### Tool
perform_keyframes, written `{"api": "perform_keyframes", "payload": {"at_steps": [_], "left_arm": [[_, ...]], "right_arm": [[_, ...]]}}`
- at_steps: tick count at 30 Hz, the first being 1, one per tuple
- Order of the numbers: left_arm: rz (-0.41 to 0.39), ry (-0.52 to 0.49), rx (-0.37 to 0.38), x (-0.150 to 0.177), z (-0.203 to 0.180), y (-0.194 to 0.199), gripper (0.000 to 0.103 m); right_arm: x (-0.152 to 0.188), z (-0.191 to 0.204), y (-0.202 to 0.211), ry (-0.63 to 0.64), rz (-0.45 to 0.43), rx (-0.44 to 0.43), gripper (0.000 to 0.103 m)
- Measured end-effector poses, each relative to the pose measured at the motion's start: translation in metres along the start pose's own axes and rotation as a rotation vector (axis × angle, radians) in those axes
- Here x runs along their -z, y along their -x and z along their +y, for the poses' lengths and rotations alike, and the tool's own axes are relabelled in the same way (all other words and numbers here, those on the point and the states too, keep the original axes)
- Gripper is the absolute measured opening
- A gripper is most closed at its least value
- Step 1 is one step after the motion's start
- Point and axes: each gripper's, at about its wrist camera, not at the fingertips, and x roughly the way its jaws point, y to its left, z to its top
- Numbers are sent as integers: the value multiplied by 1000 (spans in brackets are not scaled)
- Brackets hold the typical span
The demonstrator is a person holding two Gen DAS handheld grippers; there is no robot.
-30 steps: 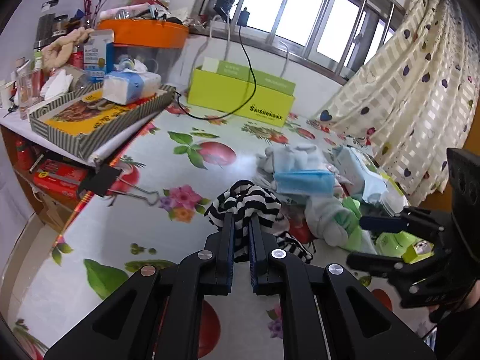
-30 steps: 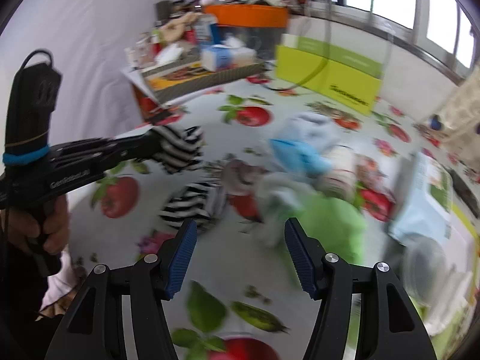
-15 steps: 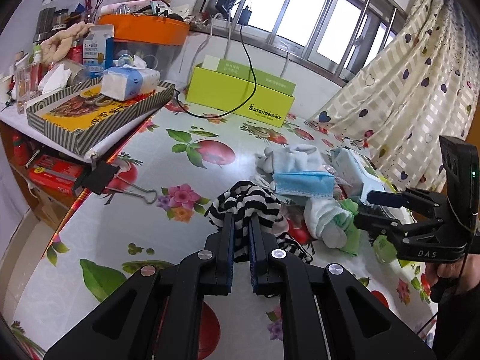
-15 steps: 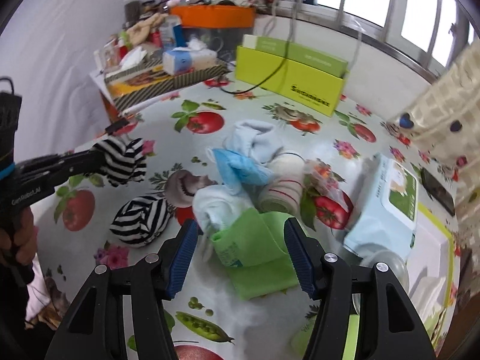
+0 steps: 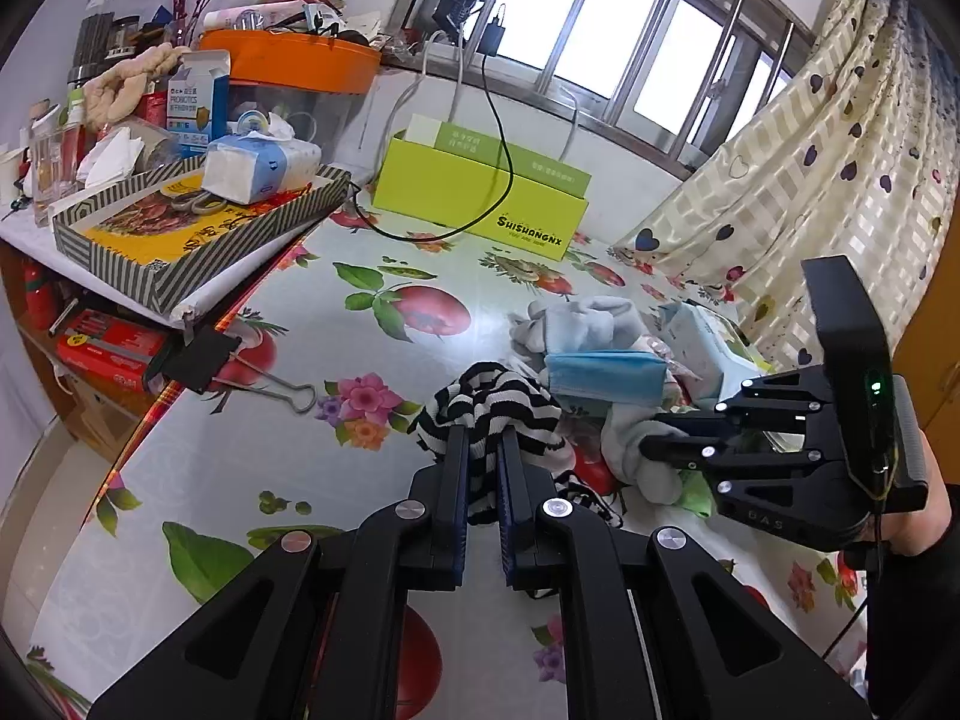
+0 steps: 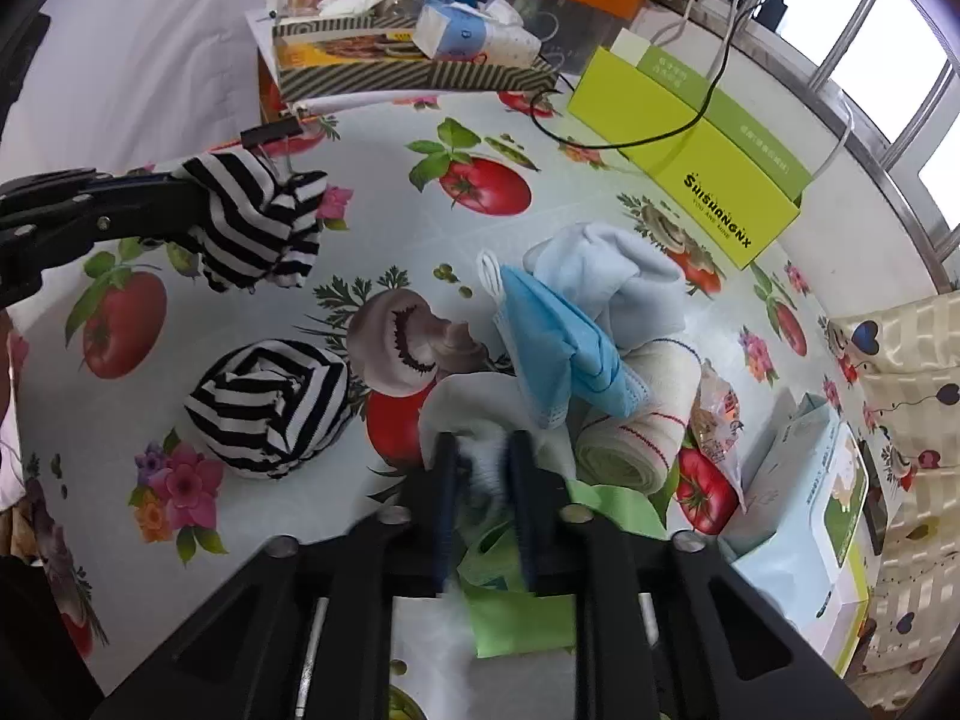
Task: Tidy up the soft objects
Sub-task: 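Grasp the white fuzzy sock with the right tool while the left tool lifts the striped sock, then carry the striped sock and white sock with both tools to the box lid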
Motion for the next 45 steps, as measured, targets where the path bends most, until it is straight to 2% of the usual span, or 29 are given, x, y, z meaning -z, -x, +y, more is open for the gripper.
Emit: {"api": "perform_keyframes", "payload": {"at_steps": [12,19,26,45], "left_arm": [[-40,-27,33,-6,-25,17,9],[-54,-75,65,-9,-56,25,9],[-57,-130,98,-14,-89,28,9],[-57,-241,192,-24,-163,23,9]], "right_arm": [[19,-2,72,-136,-274,-130,11],[39,-4,109,-196,-366,-128,11],[63,-18,137,-261,-431,-93,11],[122,-58,180,-399,-521,0,11]]}}
